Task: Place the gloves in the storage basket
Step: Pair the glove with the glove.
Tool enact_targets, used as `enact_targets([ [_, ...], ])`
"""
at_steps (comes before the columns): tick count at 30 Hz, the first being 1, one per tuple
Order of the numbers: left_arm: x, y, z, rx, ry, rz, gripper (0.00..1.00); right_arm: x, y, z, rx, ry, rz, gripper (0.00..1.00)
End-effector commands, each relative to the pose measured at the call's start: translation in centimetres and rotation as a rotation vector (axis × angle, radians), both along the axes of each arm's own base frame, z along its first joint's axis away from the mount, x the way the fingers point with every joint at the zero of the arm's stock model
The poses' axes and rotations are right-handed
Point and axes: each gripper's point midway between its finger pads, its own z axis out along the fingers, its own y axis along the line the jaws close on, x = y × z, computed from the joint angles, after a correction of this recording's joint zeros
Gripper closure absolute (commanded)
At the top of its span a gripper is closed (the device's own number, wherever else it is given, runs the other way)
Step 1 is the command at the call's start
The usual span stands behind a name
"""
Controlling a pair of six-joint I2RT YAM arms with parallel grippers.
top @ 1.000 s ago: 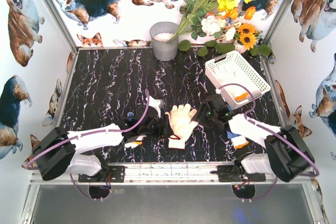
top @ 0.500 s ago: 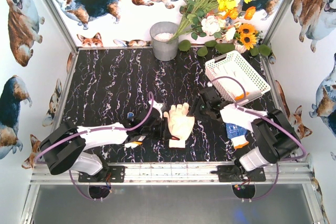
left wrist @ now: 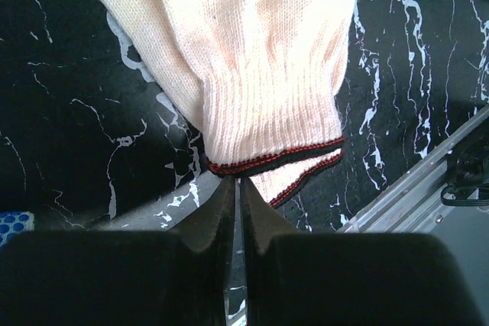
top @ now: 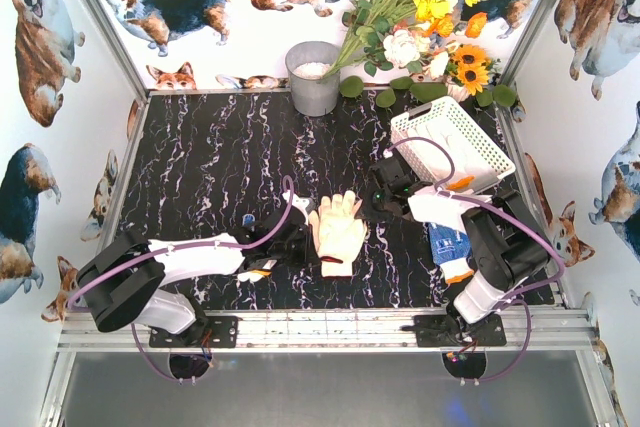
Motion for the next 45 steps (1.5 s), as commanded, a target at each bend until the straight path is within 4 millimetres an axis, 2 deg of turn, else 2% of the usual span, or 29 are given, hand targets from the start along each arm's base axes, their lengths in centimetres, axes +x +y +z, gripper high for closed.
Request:
enact_targets([
  [1,0.9,-0.2,1.1,-0.014,-0.033,0.02,1.0,1.5,0.7,1.5,0.025,-0.057,0.013,0.93],
  [4,0.9,0.0,1.1,-0.011,-0.035,0.024,1.0,1.6,0.9,2.1,0.034,-0.065,0.017,0.96],
  [8,1.0,-0.3,1.2,-0.021,-0.048,0.013,0.81,1.5,0.9,3.2,0.046,-0.084,0.018,0.96],
  [11,1.5,-0.3,1.1,-0.003,-0.069,0.013,0.72,1.4,0.8,3.8,0.049,-0.095,0.02,0.96],
  [17,2.9,-0.5,1.5,0.027,-0.135,0.004,0.65,1.3,1.0,3.9,0.058,-0.09,0.035,0.96],
  [22,3.1,-1.3,1.4,0.019,-0.161,-0.056,0.61,1.3,1.3,3.6,0.072,-0.082,0.039,0.96],
  [28,3.3,-1.6,1.3,0.007,-0.171,-0.056,0.66,1.2,1.5,3.5,0.077,-0.075,0.044,0.97],
  [30,3.5,-1.8,1.6,-0.004,-0.181,-0.051,0.74,1.3,1.5,3.6,0.079,-0.081,0.047,0.97],
  [33,3.7,-1.9,2.0,-0.012,-0.197,-0.042,0.92,1.5,1.5,4.4,0.078,-0.107,0.052,0.98],
  [35,3.8,-1.8,2.4,-0.018,-0.208,-0.044,1.0,1.8,1.5,5.2,0.075,-0.126,0.056,0.98],
  [45,2.9,-0.8,4.7,-0.033,-0.259,-0.076,1.0,2.2,2.0,7.7,0.086,-0.187,0.112,0.97],
])
